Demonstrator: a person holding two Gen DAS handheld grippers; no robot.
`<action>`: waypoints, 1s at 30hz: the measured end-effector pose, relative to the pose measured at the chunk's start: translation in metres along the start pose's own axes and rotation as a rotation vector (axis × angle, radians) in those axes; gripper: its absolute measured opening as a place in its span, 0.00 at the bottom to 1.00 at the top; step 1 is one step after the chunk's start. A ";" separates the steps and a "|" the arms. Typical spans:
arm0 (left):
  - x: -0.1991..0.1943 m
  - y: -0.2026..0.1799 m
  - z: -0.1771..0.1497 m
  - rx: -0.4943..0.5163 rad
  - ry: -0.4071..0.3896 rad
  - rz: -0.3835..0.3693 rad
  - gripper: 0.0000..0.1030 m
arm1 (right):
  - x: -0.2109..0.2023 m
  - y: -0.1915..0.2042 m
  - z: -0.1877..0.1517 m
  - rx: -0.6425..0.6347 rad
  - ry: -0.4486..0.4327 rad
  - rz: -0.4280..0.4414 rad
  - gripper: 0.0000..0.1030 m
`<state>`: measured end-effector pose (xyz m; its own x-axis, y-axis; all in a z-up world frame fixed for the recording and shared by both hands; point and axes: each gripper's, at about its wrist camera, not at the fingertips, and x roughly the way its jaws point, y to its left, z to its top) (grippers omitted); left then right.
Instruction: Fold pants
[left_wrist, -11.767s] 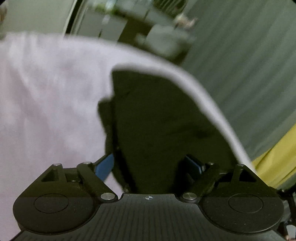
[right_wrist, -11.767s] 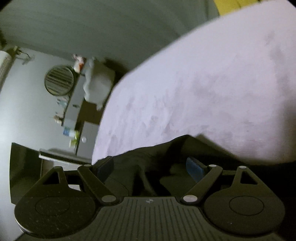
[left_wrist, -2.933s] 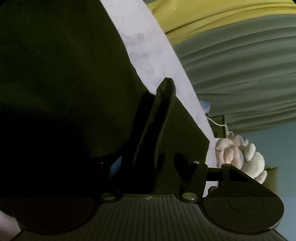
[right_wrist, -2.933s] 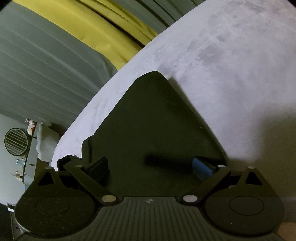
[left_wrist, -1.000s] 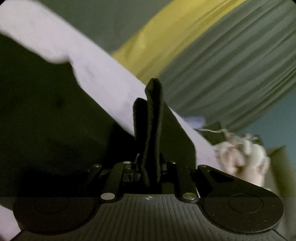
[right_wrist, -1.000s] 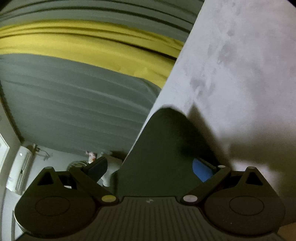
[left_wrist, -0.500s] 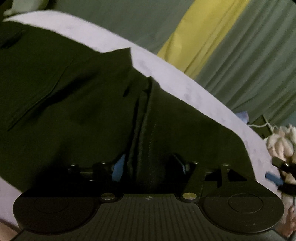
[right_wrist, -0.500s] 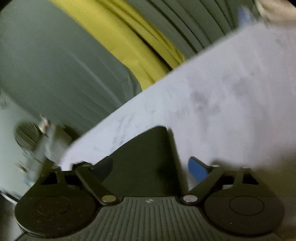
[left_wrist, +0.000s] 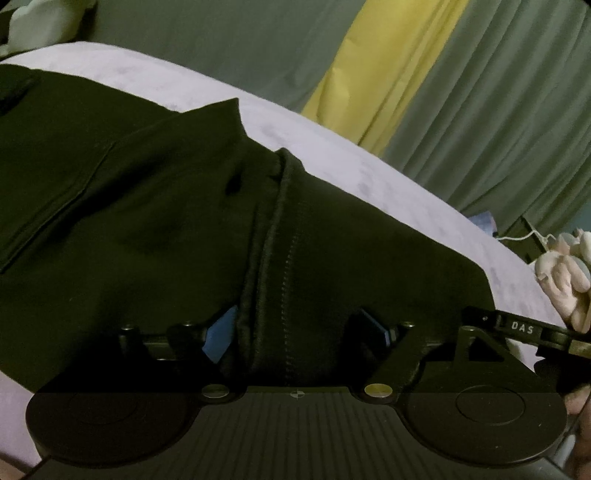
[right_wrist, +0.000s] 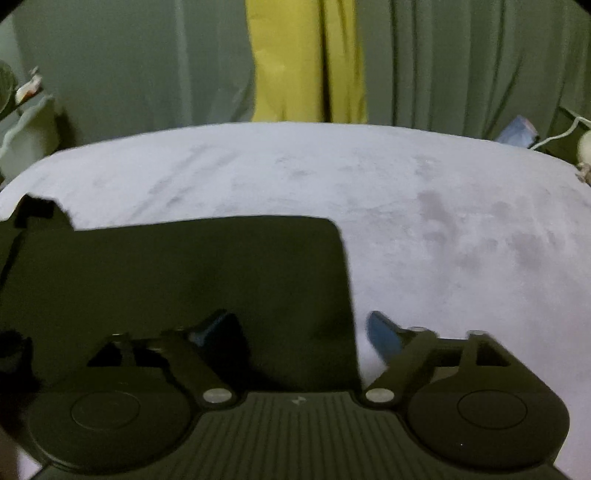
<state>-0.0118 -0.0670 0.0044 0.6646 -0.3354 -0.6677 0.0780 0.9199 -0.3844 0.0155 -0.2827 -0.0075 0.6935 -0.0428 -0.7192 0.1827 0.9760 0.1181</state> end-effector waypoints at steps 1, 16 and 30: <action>-0.001 0.000 0.000 0.000 -0.001 -0.001 0.77 | -0.001 0.001 -0.001 0.008 -0.006 -0.007 0.87; -0.028 0.045 0.007 -0.278 -0.117 0.028 0.77 | -0.051 0.035 -0.028 -0.035 -0.168 0.024 0.92; -0.125 0.146 0.008 -0.639 -0.465 0.140 0.89 | -0.022 0.052 -0.032 -0.095 -0.050 0.007 0.96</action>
<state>-0.0773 0.1105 0.0367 0.8893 0.0234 -0.4568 -0.3762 0.6054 -0.7014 -0.0129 -0.2245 -0.0071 0.7286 -0.0438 -0.6835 0.1121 0.9921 0.0560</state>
